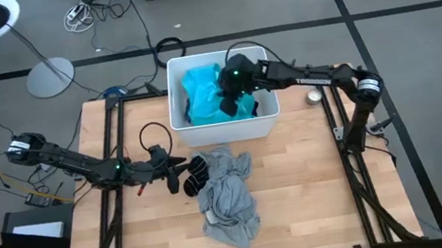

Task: Sort clothes
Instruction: Put the blue short into the white bin, then put the top black sock into the white bin

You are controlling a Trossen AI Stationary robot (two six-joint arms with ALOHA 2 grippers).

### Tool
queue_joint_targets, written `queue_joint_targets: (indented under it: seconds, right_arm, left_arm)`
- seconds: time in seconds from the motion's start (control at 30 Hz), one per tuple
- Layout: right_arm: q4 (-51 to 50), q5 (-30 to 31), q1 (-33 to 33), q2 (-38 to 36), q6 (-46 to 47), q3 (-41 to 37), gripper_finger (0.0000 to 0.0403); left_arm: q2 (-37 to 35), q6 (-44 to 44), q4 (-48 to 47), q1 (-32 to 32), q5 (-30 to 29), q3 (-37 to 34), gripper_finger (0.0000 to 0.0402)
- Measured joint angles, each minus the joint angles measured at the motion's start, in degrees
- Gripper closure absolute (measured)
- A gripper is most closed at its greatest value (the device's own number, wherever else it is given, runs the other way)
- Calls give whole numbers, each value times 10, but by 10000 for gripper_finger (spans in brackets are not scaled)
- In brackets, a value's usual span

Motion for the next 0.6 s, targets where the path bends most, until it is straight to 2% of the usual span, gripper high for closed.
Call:
queue_joint_targets:
  seconds: [0.17, 0.27, 0.43, 0.6]
  right_arm:
    - [-6, -63, -10, 31, 33, 0, 302]
    - [-26, -70, -19, 26, 33, 0, 256]
    - [-94, -70, -37, -31, 21, 27, 196]
    - [-148, -69, -47, -110, 37, 47, 167]
  left_arm:
    - [0, -3, 2, 0, 0, 0, 266]
    - [0, -4, 3, 0, 0, 0, 266]
    - [0, -4, 2, 0, 0, 0, 266]
    - [0, -3, 2, 0, 0, 0, 266]
